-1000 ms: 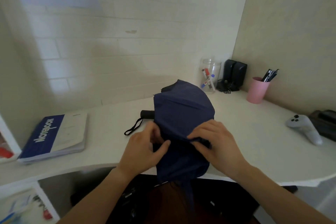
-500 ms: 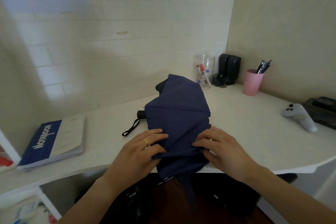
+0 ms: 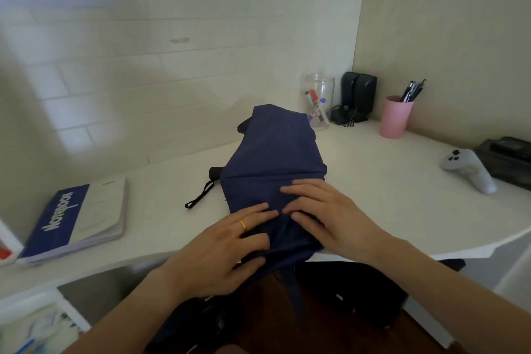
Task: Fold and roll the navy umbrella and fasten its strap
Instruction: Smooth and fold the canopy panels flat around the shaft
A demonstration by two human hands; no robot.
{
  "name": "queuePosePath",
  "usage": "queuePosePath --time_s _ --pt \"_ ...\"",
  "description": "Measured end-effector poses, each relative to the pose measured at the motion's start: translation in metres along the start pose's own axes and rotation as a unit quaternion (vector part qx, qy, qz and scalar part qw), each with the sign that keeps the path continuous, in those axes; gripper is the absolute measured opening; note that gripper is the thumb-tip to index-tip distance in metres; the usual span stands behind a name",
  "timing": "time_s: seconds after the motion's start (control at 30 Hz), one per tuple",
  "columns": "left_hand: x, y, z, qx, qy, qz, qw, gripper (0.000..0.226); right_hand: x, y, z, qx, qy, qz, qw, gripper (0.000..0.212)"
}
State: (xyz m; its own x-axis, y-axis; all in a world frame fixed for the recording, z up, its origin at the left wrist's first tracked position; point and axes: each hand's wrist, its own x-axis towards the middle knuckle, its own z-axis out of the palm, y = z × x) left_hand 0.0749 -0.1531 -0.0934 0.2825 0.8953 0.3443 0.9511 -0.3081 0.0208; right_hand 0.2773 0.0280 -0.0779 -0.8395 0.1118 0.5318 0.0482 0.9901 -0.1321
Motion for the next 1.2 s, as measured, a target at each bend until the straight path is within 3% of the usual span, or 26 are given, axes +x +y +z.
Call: queuePosePath --time_s 0.17,0.23,0.33,0.4,0.5,0.6,0.67,0.77,0.87,0.93,1.03,1.1,1.13,1.2 --pt "0.001 0.007 -0.009 -0.052 -0.057 -0.056 0.995 0.03 -0.008 0.017 0.013 -0.02 -0.192 0.025 0.981 0.056" --pt "0.009 0.006 -0.01 -0.085 -0.03 -0.098 0.991 0.032 -0.01 0.02 0.014 -0.004 -0.241 0.04 0.97 0.058" --pt "0.026 0.001 -0.004 -0.044 0.025 -0.1 0.994 0.034 -0.007 0.021 0.014 0.024 -0.279 0.048 0.959 0.061" --pt "0.033 -0.005 0.003 -0.04 -0.018 -0.097 0.994 0.043 -0.005 0.024 0.012 0.029 -0.295 0.049 0.954 0.065" --pt "0.023 -0.014 0.008 -0.065 -0.151 -0.106 0.981 0.071 -0.007 0.029 0.007 0.006 -0.313 0.033 0.949 0.075" --pt "0.012 -0.015 0.01 0.002 -0.194 -0.082 0.978 0.095 -0.01 0.032 0.009 -0.031 -0.308 0.001 0.951 0.091" --pt "0.014 -0.016 0.01 0.02 -0.205 -0.091 0.974 0.097 -0.008 0.035 0.012 -0.034 -0.304 0.002 0.952 0.097" --pt "0.027 -0.024 0.005 -0.024 -0.22 -0.127 0.967 0.086 0.001 0.039 0.015 -0.043 -0.307 0.016 0.951 0.106" --pt "0.04 -0.028 -0.004 -0.152 -0.166 -0.194 0.955 0.053 0.005 0.043 0.017 -0.052 -0.312 0.022 0.948 0.113" --pt "0.043 -0.028 -0.006 -0.165 -0.116 -0.218 0.955 0.045 0.004 0.042 0.018 -0.048 -0.3 0.018 0.953 0.107" --pt "0.033 -0.031 0.009 -0.011 -0.098 -0.141 0.985 0.049 0.005 0.037 0.014 -0.007 -0.299 0.041 0.953 0.09" --pt "0.023 -0.034 0.022 0.022 -0.105 -0.114 0.988 0.053 0.013 0.032 0.003 0.067 -0.293 0.094 0.949 0.079" --pt "0.021 -0.035 0.025 0.015 -0.105 -0.118 0.987 0.053 0.02 0.03 -0.005 0.097 -0.245 0.119 0.957 0.071" --pt "0.019 -0.034 0.027 0.002 -0.096 -0.117 0.988 0.053 0.046 0.031 -0.021 0.089 -0.059 0.142 0.984 0.051"
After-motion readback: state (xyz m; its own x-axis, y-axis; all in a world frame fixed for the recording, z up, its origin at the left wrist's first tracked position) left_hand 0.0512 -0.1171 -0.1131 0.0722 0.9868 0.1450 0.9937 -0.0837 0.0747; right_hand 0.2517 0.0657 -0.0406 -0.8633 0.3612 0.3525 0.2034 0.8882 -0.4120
